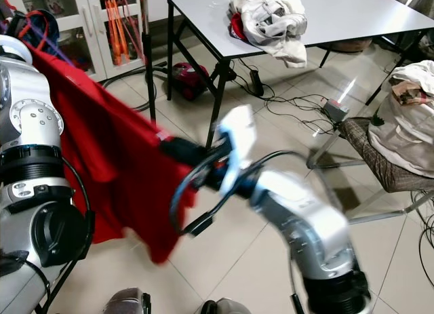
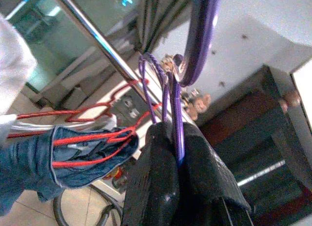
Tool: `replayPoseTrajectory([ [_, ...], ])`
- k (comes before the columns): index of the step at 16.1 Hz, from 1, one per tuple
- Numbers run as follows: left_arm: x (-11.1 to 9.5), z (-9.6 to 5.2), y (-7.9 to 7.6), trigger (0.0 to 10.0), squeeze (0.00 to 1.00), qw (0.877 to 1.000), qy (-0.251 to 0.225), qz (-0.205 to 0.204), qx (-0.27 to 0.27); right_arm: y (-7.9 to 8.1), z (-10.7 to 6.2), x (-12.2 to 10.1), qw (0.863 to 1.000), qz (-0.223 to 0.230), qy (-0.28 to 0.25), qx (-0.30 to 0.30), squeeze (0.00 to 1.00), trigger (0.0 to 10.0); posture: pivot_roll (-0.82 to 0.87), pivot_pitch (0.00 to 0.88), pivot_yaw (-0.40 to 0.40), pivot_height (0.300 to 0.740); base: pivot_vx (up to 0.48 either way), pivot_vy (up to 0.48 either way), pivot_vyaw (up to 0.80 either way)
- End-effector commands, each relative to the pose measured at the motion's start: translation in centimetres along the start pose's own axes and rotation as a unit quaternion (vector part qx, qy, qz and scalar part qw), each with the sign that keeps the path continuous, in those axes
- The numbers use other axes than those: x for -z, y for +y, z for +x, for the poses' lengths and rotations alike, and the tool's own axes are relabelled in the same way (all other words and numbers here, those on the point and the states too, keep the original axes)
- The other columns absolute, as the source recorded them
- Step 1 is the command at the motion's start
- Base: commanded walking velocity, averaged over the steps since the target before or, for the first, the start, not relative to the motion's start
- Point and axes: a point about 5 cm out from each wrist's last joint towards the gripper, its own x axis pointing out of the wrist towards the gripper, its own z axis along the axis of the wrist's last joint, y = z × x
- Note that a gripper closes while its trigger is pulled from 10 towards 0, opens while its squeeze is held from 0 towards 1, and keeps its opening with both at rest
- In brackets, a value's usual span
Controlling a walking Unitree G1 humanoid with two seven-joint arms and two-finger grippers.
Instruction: Hang hanger
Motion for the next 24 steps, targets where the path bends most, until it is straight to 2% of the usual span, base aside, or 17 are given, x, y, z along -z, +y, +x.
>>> replayPoseTrajectory([
  [1, -1.7, 1.1, 0.2, 10.0, 0.0, 0.997, -0.018, -0.074, -0.031, -0.4, -0.6, 0.7, 0.999, -0.03, 0.03, 0.029, 0.0, 0.0, 0.02, 0.031, -0.075, 0.74, 0.0, 0.0, 0.0],
  [2, -1.8, 1.3, 0.1, 10.0, 0.0, 0.992, -0.008, -0.12, -0.024, -0.9, -0.9, 1.4, 0.997, -0.041, 0.049, 0.05, 0.0, 0.0, 0.02, 0.03, -0.074, 0.74, 0.0, 0.0, 0.0],
  [3, -2.1, 1.5, -0.5, 10.0, 0.0, 0.976, 0.019, -0.216, 0.009, -2.4, -1.7, 2.4, 0.99, -0.051, 0.076, 0.107, 0.0, 0.0, 0.02, 0.032, -0.074, 0.74, 0.0, 0.0, 0.0],
  [4, -2.5, 1.5, -1.3, 10.0, 0.0, 0.962, 0.031, -0.265, 0.052, -4.0, -2.7, 3.5, 0.979, -0.071, 0.108, 0.16, 0.0, 0.0, 0.02, 0.036, -0.074, 0.74, 0.0, 0.0, 0.0],
  [5, -2.4, 1.3, -2.1, 10.0, 0.0, 0.953, 0.055, -0.284, 0.088, -4.7, -3.0, 3.8, 0.973, -0.076, 0.113, 0.186, 0.0, 0.0, 0.02, 0.037, -0.075, 0.74, 0.0, 0.0, 0.0],
  [6, -2.2, 0.2, -3.8, 10.0, 0.0, 0.929, 0.098, -0.312, 0.174, -6.0, -3.6, 3.6, 0.963, -0.074, 0.1, 0.239, 0.0, 0.0, 0.03, 0.041, -0.076, 0.74, 0.0, 0.0, 0.0],
  [7, -2.1, -0.1, -4.2, 10.0, 0.0, 0.923, 0.111, -0.314, 0.192, -6.2, -3.7, 3.4, 0.961, -0.076, 0.097, 0.248, 0.0, 0.0, 0.03, 0.041, -0.076, 0.74, 0.0, 0.0, 0.0],
  [8, -1.5, -1.2, -5.1, 10.0, 0.0, 0.906, 0.159, -0.307, 0.246, -6.6, -3.8, 2.8, 0.958, -0.081, 0.081, 0.264, 0.0, 0.0, 0.03, 0.044, -0.075, 0.74, 0.0, 0.0, 0.0],
  [9, -1.3, -2.1, -5.6, 10.0, 0.0, 0.899, 0.16, -0.279, 0.298, -6.9, -3.7, 1.8, 0.957, -0.09, 0.051, 0.272, 0.0, 0.0, 0.03, 0.047, -0.072, 0.74, 0.0, 0.0, 0.0],
  [11, -1.7, -2.0, -5.3, 10.0, 0.0, 0.902, 0.136, -0.285, 0.294, -6.8, -3.5, 0.7, 0.96, -0.094, 0.021, 0.265, 0.0, 0.0, 0.03, 0.047, -0.07, 0.74, 0.0, 0.0, 0.0],
  [13, -3.2, -0.8, -4.4, 10.0, 0.0, 0.899, 0.086, -0.344, 0.257, -5.3, -2.8, 0.1, 0.973, -0.09, 0.005, 0.211, 0.0, 0.0, 0.04, 0.05, -0.069, 0.74, 0.0, 0.0, 0.0],
  [15, -3.7, -1.0, -4.8, 10.0, 0.0, 0.884, 0.087, -0.368, 0.274, -3.1, -1.9, 0.9, 0.987, -0.084, 0.027, 0.131, 0.0, 0.0, 0.04, 0.051, -0.068, 0.74, 0.0, 0.0, 0.0],
  [17, -4.0, -1.0, -5.0, 10.0, 0.0, 0.88, 0.081, -0.375, 0.279, -1.5, -1.5, 1.4, 0.994, -0.069, 0.038, 0.078, 0.0, 0.0, 0.03, 0.054, -0.065, 0.74, 0.0, 0.0, 0.0],
  [20, -4.2, -0.6, -5.1, 10.0, 0.0, 0.875, 0.066, -0.412, 0.248, 1.0, -0.9, 2.0, 0.997, -0.048, 0.062, -0.012, 0.0, 0.0, 0.03, 0.057, -0.062, 0.74, 0.0, 0.0, 0.0],
  [21, -4.5, -0.4, -5.2, 10.0, 0.0, 0.865, 0.066, -0.437, 0.239, 2.0, -0.7, 2.4, 0.995, -0.041, 0.075, -0.042, 0.0, 0.0, 0.03, 0.059, -0.061, 0.74, 0.0, 0.0, 0.0],
  [22, -4.7, -0.4, -5.3, 10.0, 0.0, 0.856, 0.067, -0.455, 0.237, 2.3, -0.8, 2.8, 0.994, -0.038, 0.084, -0.051, 0.0, 0.0, 0.04, 0.059, -0.061, 0.74, 0.0, 0.0, 0.0],
  [24, -4.8, -0.5, -5.7, 10.0, 0.0, 0.842, 0.08, -0.475, 0.243, 1.9, -0.7, 3.2, 0.994, -0.05, 0.094, -0.028, 0.0, 0.0, 0.04, 0.058, -0.06, 0.74, 0.0, 0.0, 0.0],
])
